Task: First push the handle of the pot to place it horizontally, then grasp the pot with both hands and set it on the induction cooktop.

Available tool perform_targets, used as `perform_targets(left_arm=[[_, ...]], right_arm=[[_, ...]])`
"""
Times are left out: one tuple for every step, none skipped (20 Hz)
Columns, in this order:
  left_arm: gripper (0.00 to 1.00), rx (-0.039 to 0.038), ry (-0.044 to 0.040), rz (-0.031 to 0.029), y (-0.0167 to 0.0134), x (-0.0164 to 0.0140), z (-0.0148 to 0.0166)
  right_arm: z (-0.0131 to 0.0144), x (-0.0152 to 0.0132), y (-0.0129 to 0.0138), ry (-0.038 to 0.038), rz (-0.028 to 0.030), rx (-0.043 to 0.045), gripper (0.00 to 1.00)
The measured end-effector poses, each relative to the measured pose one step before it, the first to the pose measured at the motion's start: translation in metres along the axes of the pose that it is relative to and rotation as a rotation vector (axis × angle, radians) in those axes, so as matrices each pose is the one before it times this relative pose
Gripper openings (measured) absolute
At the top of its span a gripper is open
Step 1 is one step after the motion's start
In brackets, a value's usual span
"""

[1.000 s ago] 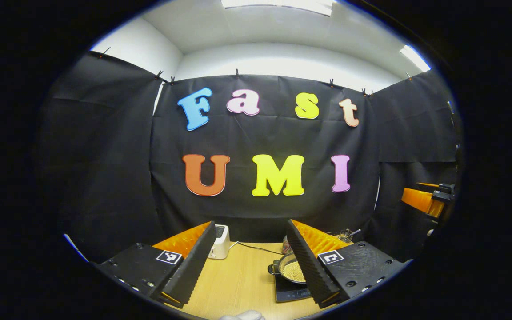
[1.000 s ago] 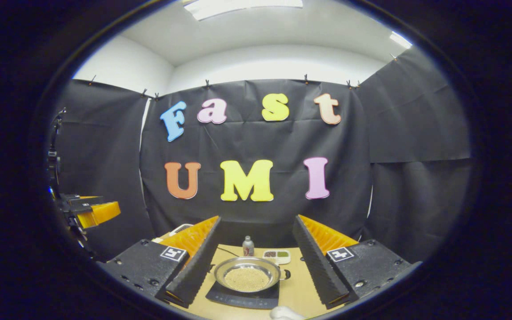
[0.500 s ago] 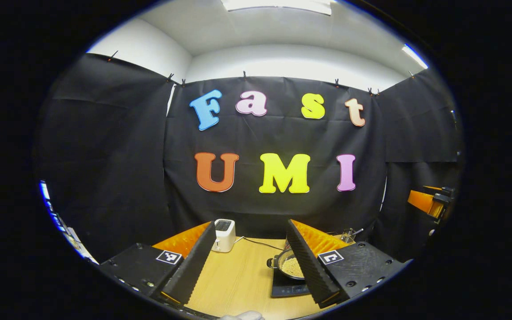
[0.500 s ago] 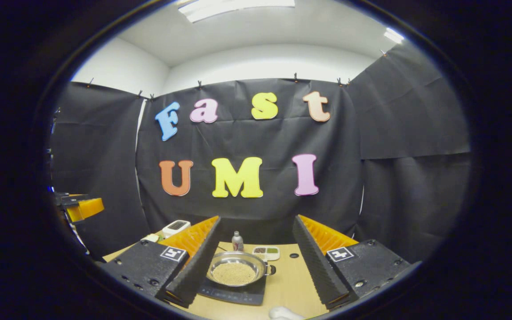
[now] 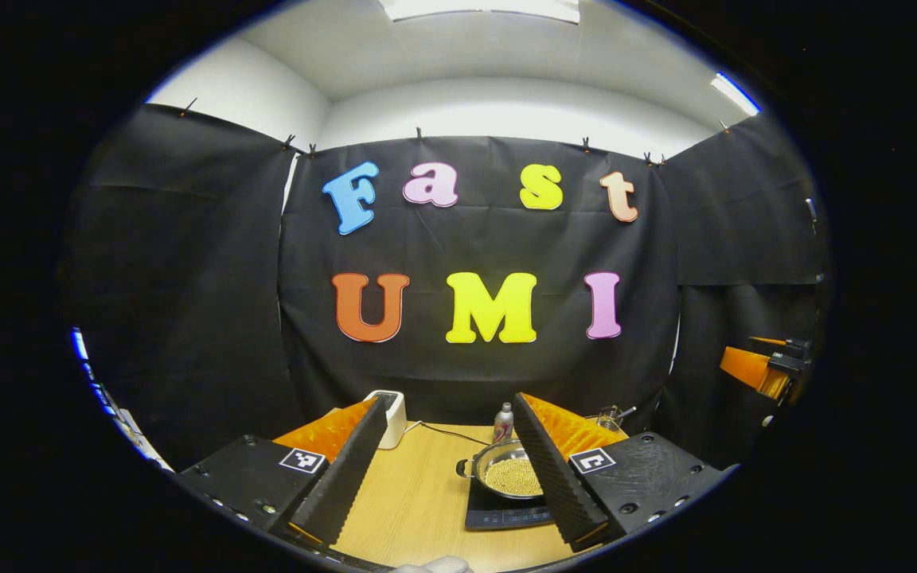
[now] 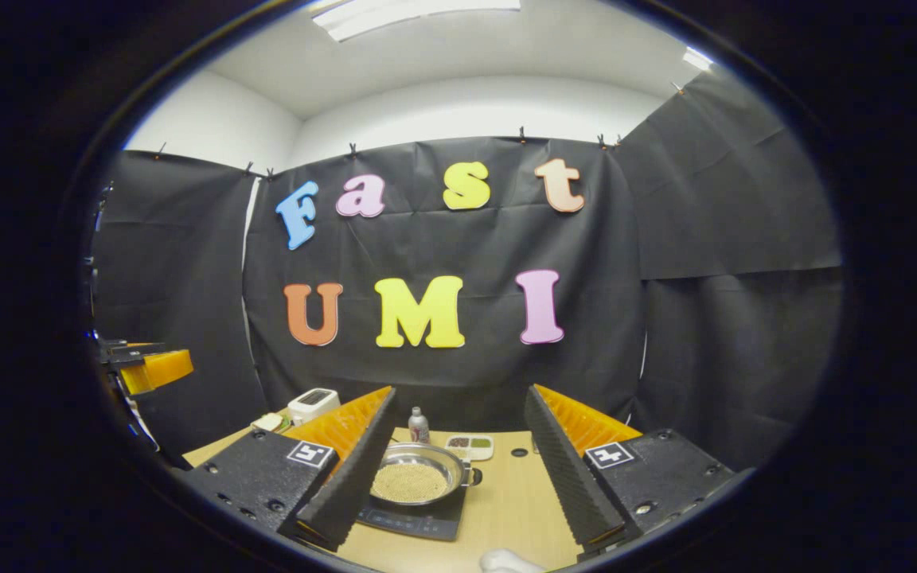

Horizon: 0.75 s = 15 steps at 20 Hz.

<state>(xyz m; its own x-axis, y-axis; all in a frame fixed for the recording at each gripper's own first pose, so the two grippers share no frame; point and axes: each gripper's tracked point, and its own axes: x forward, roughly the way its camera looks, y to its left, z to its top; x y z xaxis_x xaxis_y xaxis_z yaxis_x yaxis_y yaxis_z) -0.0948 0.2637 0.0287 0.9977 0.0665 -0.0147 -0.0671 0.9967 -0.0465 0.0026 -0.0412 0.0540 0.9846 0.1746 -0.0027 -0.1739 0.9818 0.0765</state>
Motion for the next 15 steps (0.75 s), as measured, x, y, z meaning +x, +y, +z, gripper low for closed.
perform_targets(left_arm=[[0.95,-0.00222,0.00752,-0.00046,-0.00277,-0.00146,-0.00236],[0.95,-0.00072,0.00463,-0.00111,-0.00323,-0.00190,-0.00193],[0.95,0.00184,0.00166,0.00062,-0.00129,-0.00084,0.00006],[0.95,0.00293,0.00145,0.00129,-0.00214,-0.00120,-0.00004],[0.95,0.00414,-0.00239,0.00308,-0.00107,-0.00146,0.00127],[0.95,0.00237,-0.00081,0.00446,-0.00027,-0.00082,0.00101],[0.95,-0.00088,-0.00196,0.00240,-0.00133,-0.00160,-0.00037],[0.95,-0.00275,-0.00274,0.00298,-0.00121,-0.00078,0.00076],[0.95,-0.00195,-0.00573,0.00440,-0.00068,-0.00104,0.00138],[0.95,-0.00117,-0.00664,0.00291,-0.00175,-0.00078,0.00110],[0.95,0.00017,-0.00495,0.00249,-0.00150,-0.00173,0.00124],[0.95,0.00107,0.00083,0.00044,-0.00072,-0.00022,0.00057],[0.95,0.00241,-0.00082,-0.00121,-0.00143,-0.00274,-0.00134],[0.95,0.00312,-0.00035,-0.00013,-0.00254,-0.00197,-0.00124],[0.95,0.00271,-0.00221,0.00056,-0.00184,-0.00182,-0.00205]], right_arm=[[-0.00061,-0.00137,-0.00116,0.00409,0.00359,0.00269,1.00],[-0.00166,-0.00141,-0.00202,-0.00082,0.00214,-0.00152,1.00],[-0.00073,-0.00045,-0.00142,0.00432,0.00199,-0.00275,0.99],[-0.00051,-0.00113,-0.00146,-0.00248,0.00463,0.00436,0.99],[0.00109,-0.00043,-0.00050,-0.00376,0.00696,0.00891,1.00],[-0.00043,-0.00055,-0.00160,0.00043,0.00313,0.00187,0.99],[-0.00029,-0.00046,-0.00171,-0.00275,0.00133,-0.00406,0.99],[0.00078,-0.00119,-0.00124,-0.00312,0.00186,-0.00372,0.99],[0.00118,-0.00051,-0.00130,-0.00634,0.00201,-0.00109,0.99],[0.00023,-0.00129,0.00062,-0.00039,0.00547,-0.00367,0.99],[-0.00037,-0.00114,-0.00017,-0.00334,0.00399,0.00064,0.99],[0.00101,-0.00098,-0.00151,-0.00335,-0.00056,0.00026,0.99],[0.00030,-0.00118,-0.00136,-0.00115,-0.00052,-0.00169,1.00],[-0.00202,-0.00041,0.00047,0.00201,0.00201,-0.00199,0.99],[-0.00031,-0.00023,-0.00006,-0.00173,0.00048,-0.00251,0.99]])
